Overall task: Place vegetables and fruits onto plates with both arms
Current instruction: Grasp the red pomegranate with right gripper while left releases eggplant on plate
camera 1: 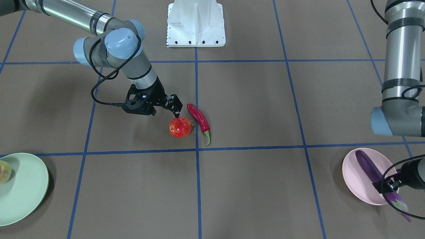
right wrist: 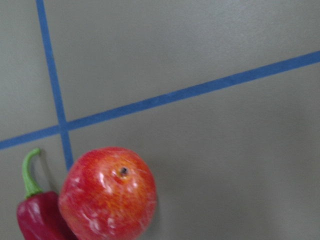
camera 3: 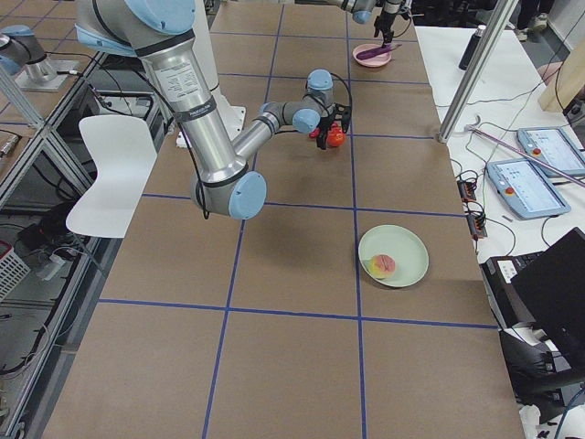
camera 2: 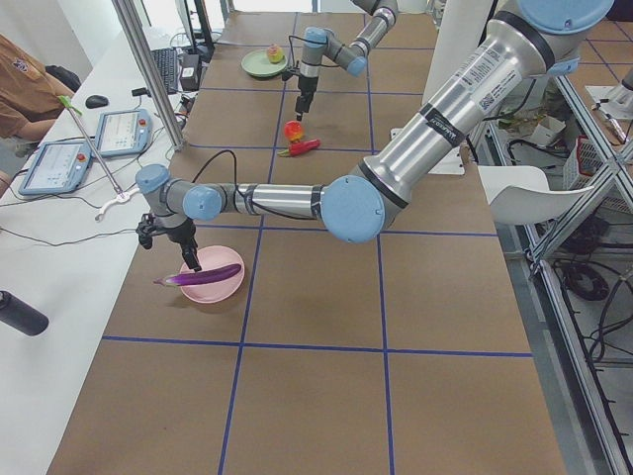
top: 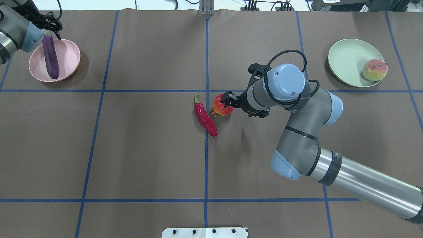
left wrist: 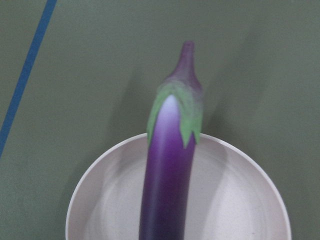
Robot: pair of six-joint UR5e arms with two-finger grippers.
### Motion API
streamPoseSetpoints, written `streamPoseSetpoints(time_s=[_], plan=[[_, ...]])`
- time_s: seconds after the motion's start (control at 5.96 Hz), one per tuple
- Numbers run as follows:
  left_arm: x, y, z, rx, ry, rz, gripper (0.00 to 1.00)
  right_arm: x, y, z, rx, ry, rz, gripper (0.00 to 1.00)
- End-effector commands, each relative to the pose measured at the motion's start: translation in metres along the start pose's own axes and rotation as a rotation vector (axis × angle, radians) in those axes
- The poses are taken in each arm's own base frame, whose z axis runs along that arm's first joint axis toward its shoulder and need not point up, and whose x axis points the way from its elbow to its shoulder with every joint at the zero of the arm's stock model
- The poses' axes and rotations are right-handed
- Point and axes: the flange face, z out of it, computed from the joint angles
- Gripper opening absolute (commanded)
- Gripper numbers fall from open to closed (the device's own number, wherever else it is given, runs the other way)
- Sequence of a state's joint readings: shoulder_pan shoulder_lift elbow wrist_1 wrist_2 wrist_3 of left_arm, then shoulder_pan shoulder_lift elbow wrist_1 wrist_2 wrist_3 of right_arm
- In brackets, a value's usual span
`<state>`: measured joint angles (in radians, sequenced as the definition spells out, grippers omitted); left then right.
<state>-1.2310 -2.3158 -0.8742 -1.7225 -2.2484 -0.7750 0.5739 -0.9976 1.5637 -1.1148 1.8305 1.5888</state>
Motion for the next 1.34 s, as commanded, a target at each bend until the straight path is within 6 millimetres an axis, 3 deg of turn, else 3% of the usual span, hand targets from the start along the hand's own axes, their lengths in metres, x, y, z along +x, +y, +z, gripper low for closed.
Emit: streamPoseSetpoints(time_s=[0.0, 0.84, 1.17], plan=[[0.01, 0.008, -0.014, 0.005, 0.006, 0.0, 1.0, -0.016, 0.001, 0.021, 0.024, -0.043, 0.07, 1.0], [0.009, 0.015, -0.014, 0.011, 0.011, 0.01, 1.0, -0.021, -0.002, 0.018, 0.061, -0.091, 0.131, 1.0], [0.009, 0.017, -0.015, 0.012, 0.013, 0.01, 1.0, -0.035, 0.001, 0.035, 0.07, -0.076, 0.13, 1.0]])
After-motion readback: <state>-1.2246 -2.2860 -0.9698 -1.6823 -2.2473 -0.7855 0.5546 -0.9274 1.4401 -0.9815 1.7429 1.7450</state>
